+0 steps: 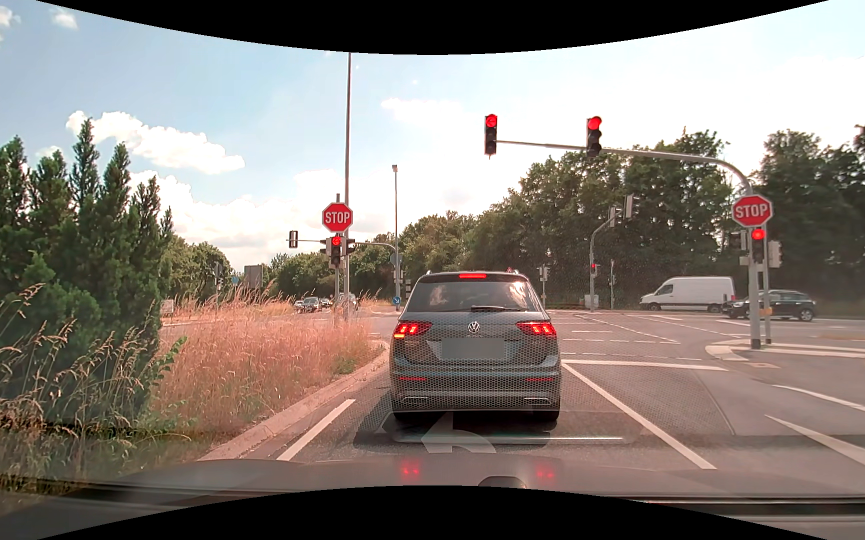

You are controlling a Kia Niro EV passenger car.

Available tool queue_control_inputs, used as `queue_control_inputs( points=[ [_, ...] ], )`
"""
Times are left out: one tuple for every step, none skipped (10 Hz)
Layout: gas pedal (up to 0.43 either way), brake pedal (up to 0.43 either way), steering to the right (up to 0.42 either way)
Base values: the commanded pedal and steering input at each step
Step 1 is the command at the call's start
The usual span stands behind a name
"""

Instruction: Follow the waypoints while adhering to traffic rules and regulations

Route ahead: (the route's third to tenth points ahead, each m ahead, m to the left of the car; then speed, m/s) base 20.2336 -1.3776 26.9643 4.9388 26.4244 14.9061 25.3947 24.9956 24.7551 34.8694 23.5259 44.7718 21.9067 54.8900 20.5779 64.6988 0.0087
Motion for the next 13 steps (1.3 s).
queue_control_inputs(
  points=[
    [0.000, 0.238, 0.008],
    [0.000, 0.238, 0.008],
    [0.000, 0.238, 0.008],
    [0.000, 0.244, 0.008],
    [0.000, 0.244, 0.008],
    [0.000, 0.244, 0.008],
    [0.000, 0.244, 0.008],
    [0.000, 0.244, 0.008],
    [0.000, 0.244, 0.008],
    [0.000, 0.244, 0.008],
    [0.000, 0.244, 0.008],
    [0.000, 0.244, 0.008],
    [0.000, 0.244, 0.008]
  ],
)
